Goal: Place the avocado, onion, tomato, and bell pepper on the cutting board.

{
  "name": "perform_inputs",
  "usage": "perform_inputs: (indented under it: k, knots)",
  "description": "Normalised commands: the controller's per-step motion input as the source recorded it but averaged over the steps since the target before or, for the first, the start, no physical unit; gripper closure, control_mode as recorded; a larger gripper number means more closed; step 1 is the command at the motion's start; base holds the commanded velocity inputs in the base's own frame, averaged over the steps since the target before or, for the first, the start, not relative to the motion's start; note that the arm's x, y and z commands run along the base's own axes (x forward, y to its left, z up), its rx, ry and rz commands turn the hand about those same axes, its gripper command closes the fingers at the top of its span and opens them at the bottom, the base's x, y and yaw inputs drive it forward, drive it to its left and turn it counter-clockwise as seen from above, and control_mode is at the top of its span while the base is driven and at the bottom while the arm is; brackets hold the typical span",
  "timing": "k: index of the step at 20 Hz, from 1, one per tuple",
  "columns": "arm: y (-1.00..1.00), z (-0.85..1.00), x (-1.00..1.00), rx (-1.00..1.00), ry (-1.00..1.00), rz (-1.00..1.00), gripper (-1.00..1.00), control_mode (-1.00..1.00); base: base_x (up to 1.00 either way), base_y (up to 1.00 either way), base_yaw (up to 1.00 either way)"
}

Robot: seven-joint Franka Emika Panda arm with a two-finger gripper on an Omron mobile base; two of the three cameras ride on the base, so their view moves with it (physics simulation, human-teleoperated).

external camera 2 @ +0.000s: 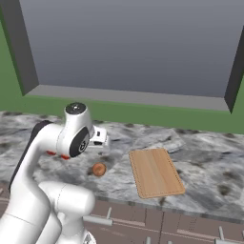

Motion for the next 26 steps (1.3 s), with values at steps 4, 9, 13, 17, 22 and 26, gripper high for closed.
perform_inputs:
  k: [4, 9, 13, 17, 22, 26]
  knots:
    - [0.00, -0.28, 0.34, -0.03, 0.07, 0.00, -1.00, -1.00, 0.00, 0.00, 0.00]
    - [0.00, -0.24, 0.26, 0.00, 0.07, 0.00, -1.00, -1.00, 0.00, 0.00, 0.00]
    - [0.00, -0.25, 0.20, 0.00, 0.06, 0.00, -1.00, -1.00, 0.00, 0.00, 0.00]
    - [0.00, -0.31, 0.21, 0.00, 0.07, 0.00, -1.00, -1.00, 0.00, 0.00, 0.00]
    - [0.00, -0.31, 0.22, 0.00, 0.07, 0.00, -1.00, -1.00, 0.00, 0.00, 0.00]
    - [0.00, -0.29, 0.22, 0.00, 0.07, 0.00, -1.00, -1.00, 0.00, 0.00, 0.00]
